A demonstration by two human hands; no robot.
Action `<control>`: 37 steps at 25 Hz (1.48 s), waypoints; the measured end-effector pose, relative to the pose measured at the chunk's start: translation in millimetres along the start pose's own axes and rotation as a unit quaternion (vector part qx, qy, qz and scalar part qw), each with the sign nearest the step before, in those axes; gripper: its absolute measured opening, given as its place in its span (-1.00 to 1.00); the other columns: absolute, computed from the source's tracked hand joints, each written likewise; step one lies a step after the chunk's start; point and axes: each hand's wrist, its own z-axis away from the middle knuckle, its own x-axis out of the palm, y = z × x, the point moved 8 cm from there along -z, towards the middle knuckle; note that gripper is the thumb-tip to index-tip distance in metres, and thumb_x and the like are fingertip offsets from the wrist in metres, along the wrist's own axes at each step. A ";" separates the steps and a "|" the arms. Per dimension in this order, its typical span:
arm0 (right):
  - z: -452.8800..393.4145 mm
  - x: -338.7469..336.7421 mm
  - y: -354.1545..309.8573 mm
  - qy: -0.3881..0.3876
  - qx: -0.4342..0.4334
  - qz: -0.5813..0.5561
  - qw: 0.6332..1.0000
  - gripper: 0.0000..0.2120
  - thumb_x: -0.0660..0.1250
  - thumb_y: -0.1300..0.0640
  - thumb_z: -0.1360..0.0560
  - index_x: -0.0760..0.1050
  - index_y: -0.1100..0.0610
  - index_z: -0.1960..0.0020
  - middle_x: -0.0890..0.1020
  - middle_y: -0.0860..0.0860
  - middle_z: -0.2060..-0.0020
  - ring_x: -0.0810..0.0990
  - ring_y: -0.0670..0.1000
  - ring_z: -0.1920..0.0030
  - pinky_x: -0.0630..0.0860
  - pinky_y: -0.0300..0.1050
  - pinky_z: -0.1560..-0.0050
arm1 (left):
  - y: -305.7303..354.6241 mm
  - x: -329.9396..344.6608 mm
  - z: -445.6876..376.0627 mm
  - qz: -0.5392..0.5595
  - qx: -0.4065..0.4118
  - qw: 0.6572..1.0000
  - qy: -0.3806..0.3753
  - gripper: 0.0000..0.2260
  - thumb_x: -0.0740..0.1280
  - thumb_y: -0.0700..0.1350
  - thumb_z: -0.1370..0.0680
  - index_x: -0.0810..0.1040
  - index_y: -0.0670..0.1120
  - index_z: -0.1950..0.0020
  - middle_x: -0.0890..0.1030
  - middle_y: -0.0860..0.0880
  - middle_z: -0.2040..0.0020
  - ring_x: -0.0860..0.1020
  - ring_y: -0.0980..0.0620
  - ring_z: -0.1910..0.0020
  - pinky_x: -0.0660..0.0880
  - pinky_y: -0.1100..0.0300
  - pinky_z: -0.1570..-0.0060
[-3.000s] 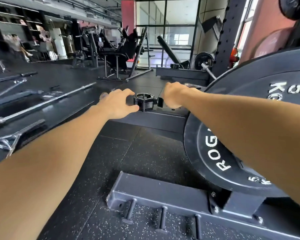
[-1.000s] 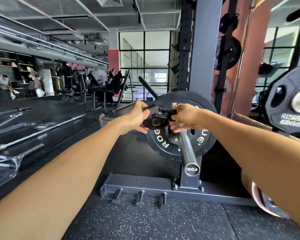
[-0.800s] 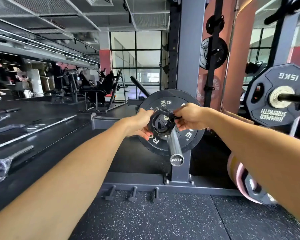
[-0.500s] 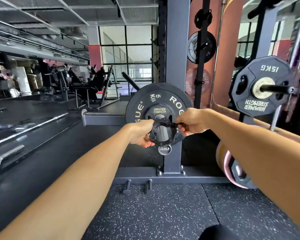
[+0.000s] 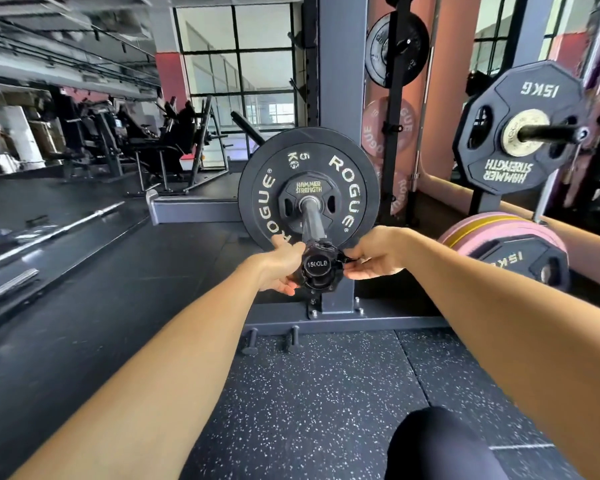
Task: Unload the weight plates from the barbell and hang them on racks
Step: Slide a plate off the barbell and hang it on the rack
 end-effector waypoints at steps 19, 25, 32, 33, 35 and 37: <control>-123.2 -21.0 -36.8 0.086 -0.040 -0.039 0.995 -0.78 0.28 0.15 -0.61 0.49 0.33 0.03 0.61 0.21 0.12 0.61 0.12 0.28 0.60 -0.05 0.25 | 9.6 -11.3 -126.9 0.169 0.008 0.985 0.046 -0.55 -0.06 0.04 -0.71 -0.10 -0.12 -0.51 0.51 -0.15 -0.10 0.59 -0.10 0.02 0.61 0.03 0.27; -189.9 -30.8 -64.0 0.098 -0.045 -0.034 0.994 -0.73 0.27 0.11 -0.62 0.51 0.34 -0.10 0.63 0.20 0.11 0.62 0.11 0.31 0.60 -0.04 0.31 | 18.2 -27.2 -205.5 0.165 0.010 0.984 0.071 -0.79 -0.05 0.00 -0.70 0.08 -0.11 -0.23 0.44 -0.14 -0.02 0.50 -0.03 0.09 0.53 0.12 0.38; -256.5 -49.1 -99.1 0.140 -0.058 -0.005 0.988 -0.78 0.21 0.20 -0.64 0.48 0.23 0.15 0.63 0.17 0.38 0.63 0.06 0.49 0.58 -0.14 0.52 | 27.1 -45.8 -283.7 0.118 0.017 0.987 0.110 -0.78 -0.05 0.03 -0.69 0.12 -0.10 -0.19 0.44 -0.15 0.05 0.48 -0.02 0.15 0.62 0.07 0.30; -263.5 -50.5 -102.9 0.145 -0.061 -0.006 0.988 -0.75 0.19 0.21 -0.65 0.48 0.20 0.18 0.63 0.15 0.42 0.62 0.05 0.55 0.54 -0.17 0.57 | 29.2 -46.9 -290.1 0.120 0.019 0.986 0.111 -0.78 -0.05 0.02 -0.69 0.12 -0.11 -0.21 0.43 -0.14 0.07 0.46 0.00 0.18 0.57 0.17 0.44; -277.6 -53.9 -109.7 0.157 -0.071 -0.010 0.985 -0.72 0.18 0.21 -0.65 0.47 0.17 0.22 0.63 0.14 0.43 0.60 0.03 0.59 0.49 -0.20 0.62 | 31.7 -48.4 -303.2 0.123 0.022 0.985 0.116 -0.77 -0.04 0.01 -0.70 0.12 -0.13 -0.23 0.39 -0.12 0.13 0.41 0.02 0.24 0.40 0.33 0.64; -284.9 -56.3 -113.3 0.171 -0.081 -0.013 0.982 -0.73 0.23 0.18 -0.63 0.47 0.19 0.23 0.60 0.13 0.40 0.57 0.03 0.60 0.47 -0.22 0.63 | 33.1 -52.0 -312.8 0.113 0.025 0.984 0.134 -0.76 -0.05 0.02 -0.70 0.13 -0.13 -0.23 0.38 -0.11 0.15 0.39 0.03 0.26 0.37 0.34 0.62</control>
